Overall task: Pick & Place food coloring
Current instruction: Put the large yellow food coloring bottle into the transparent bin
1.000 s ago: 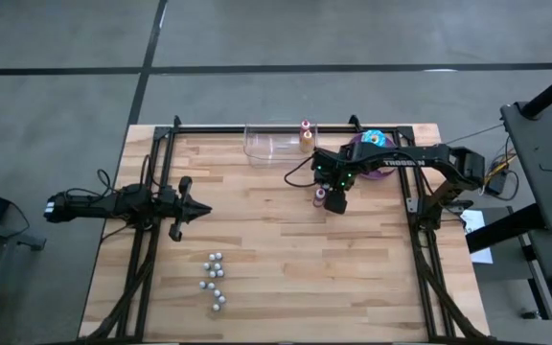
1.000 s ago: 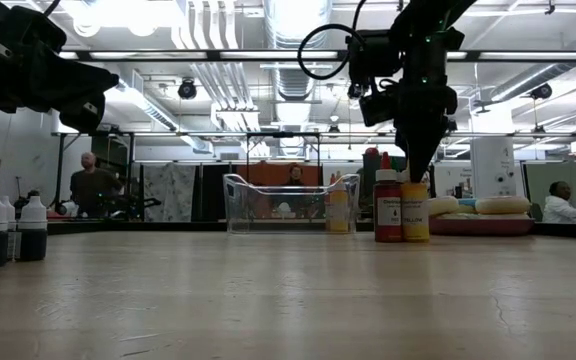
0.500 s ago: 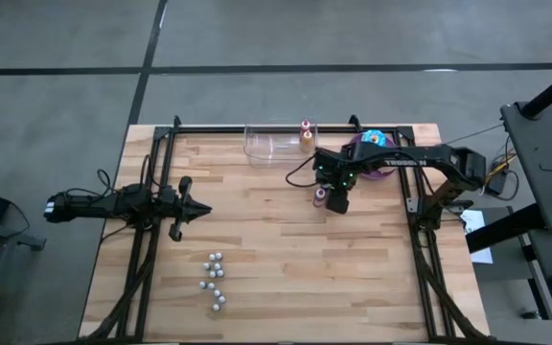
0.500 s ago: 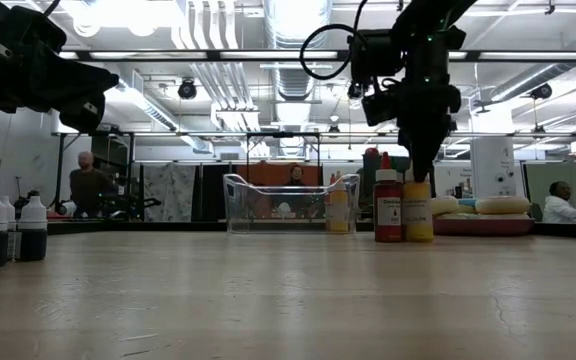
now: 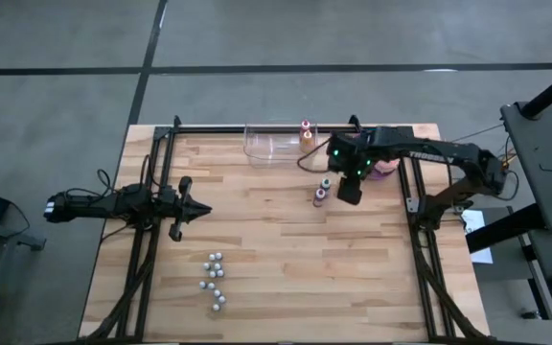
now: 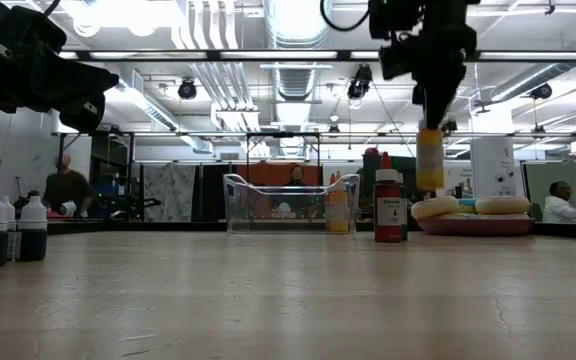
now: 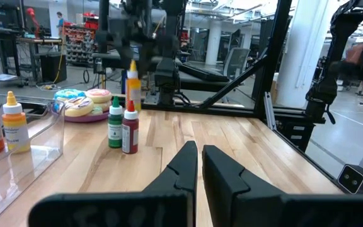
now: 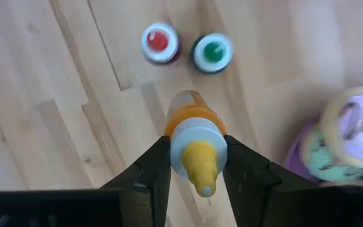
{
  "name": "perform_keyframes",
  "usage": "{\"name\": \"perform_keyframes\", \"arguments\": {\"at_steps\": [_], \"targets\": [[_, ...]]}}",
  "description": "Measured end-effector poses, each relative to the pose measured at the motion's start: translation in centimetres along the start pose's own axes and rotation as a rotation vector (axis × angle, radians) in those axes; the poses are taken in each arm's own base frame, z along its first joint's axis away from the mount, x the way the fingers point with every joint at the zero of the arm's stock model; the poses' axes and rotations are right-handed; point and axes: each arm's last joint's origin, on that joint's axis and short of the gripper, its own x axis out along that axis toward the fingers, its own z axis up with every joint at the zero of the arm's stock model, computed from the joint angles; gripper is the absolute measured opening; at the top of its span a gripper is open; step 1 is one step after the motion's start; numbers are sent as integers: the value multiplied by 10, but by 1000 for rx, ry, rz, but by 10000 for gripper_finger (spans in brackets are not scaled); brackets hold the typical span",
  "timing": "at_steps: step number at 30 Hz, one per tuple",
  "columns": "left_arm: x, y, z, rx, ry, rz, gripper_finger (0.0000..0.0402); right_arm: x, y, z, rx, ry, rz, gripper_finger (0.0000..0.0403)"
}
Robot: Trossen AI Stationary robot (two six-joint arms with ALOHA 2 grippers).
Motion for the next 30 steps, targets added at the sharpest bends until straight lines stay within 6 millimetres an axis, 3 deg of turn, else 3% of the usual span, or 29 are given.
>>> {"name": "perform_keyframes", "arguments": {"at_steps": [5, 10, 19, 30], "targets": [[0, 0, 0, 0, 0, 0, 0, -28, -15, 12, -8, -51, -14, 111], [0, 0, 0, 0, 1, 0, 0, -42, -36, 29, -43, -104, -40, 110], [0, 0, 0, 0, 0, 0, 0, -45, -69, 63, -106, -130, -80, 110], [0, 0, 0, 0, 0, 0, 0, -38, -86, 110, -178, -118, -91, 109]]}}
